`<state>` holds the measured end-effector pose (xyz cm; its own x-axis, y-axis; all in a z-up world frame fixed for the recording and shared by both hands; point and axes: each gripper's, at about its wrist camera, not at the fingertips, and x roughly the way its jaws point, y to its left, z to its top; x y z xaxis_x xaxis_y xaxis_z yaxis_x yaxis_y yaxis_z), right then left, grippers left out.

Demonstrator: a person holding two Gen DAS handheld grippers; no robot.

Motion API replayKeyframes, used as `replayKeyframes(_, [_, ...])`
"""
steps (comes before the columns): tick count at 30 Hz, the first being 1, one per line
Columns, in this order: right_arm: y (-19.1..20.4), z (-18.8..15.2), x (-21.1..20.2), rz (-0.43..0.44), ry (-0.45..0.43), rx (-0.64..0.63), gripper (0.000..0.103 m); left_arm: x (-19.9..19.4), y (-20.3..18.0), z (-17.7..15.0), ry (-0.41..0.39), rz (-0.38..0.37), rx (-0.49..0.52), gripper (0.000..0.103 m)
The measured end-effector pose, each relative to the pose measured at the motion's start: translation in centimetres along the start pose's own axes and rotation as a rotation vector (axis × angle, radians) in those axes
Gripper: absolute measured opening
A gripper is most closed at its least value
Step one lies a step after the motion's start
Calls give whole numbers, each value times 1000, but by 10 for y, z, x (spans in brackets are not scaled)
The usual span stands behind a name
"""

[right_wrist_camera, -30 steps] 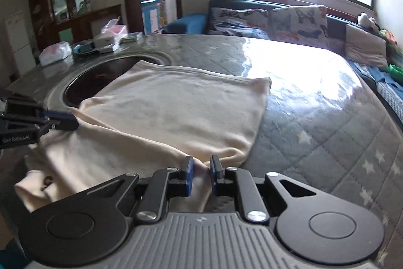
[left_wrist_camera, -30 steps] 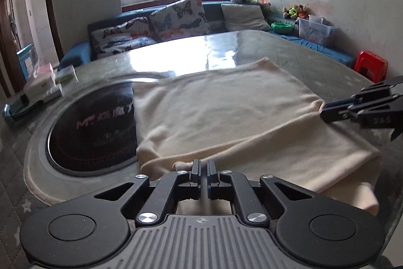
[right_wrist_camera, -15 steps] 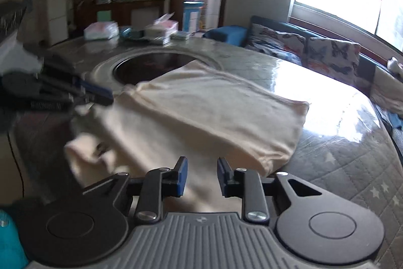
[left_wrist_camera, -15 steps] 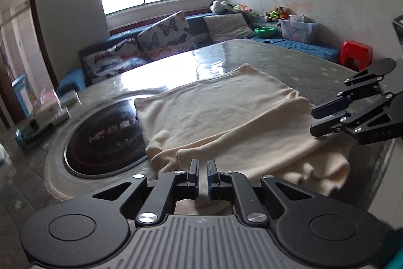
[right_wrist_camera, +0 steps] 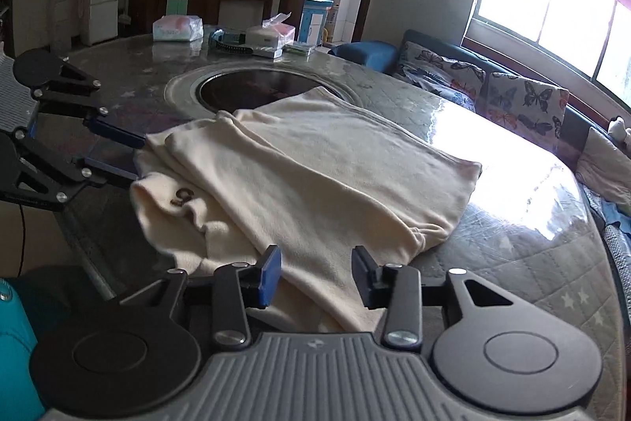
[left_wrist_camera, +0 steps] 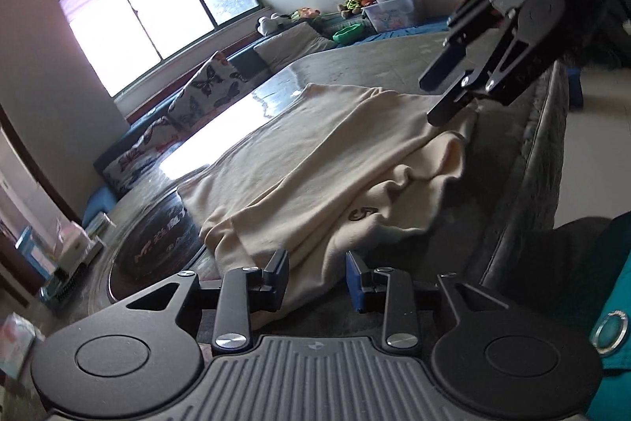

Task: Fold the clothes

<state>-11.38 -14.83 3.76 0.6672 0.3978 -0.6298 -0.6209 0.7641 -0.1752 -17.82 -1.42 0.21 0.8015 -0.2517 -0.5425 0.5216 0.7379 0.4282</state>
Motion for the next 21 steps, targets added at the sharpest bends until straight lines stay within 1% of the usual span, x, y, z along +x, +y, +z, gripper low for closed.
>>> replayKeyframes(1, [0,-1,-1,-3,6,-8,47,3,-3,0,-6,2,14,34])
replayKeyframes(4, [3,-3,-5,-6,19,-41,52,6,-9,3,-46,-5,28,33])
replayKeyframes(5, [4,-4,-6,-2,26,-56,54,8,-8,4,-49,-6,22,30])
replayKeyframes(6, [6,-4,-7,1,32,-77,54,10,-7,6,-52,-8,15,25])
replayKeyframes(7, [8,-5,-7,2,38,-104,54,12,-4,8,-54,-10,-4,19])
replayKeyframes(9, [13,-7,-7,5,46,-152,56,13,6,12,-60,-12,-56,14])
replayKeyframes(10, [16,-8,-7,10,49,-170,58,15,12,16,-63,-14,-86,12])
replayKeyframes(12, [20,-8,-5,20,48,-196,60,18,25,23,-66,-17,-153,12])
replayKeyframes(15, [27,-6,3,32,35,-222,60,25,43,32,-70,-29,-221,11])
replayKeyframes(18, [27,0,15,34,10,-207,59,37,53,37,-60,-32,-241,11])
replayKeyframes(19, [25,3,20,34,7,-196,57,41,55,38,-57,-36,-248,11])
replayKeyframes(21, [19,7,31,48,13,-151,50,47,58,37,-46,-39,-262,11])
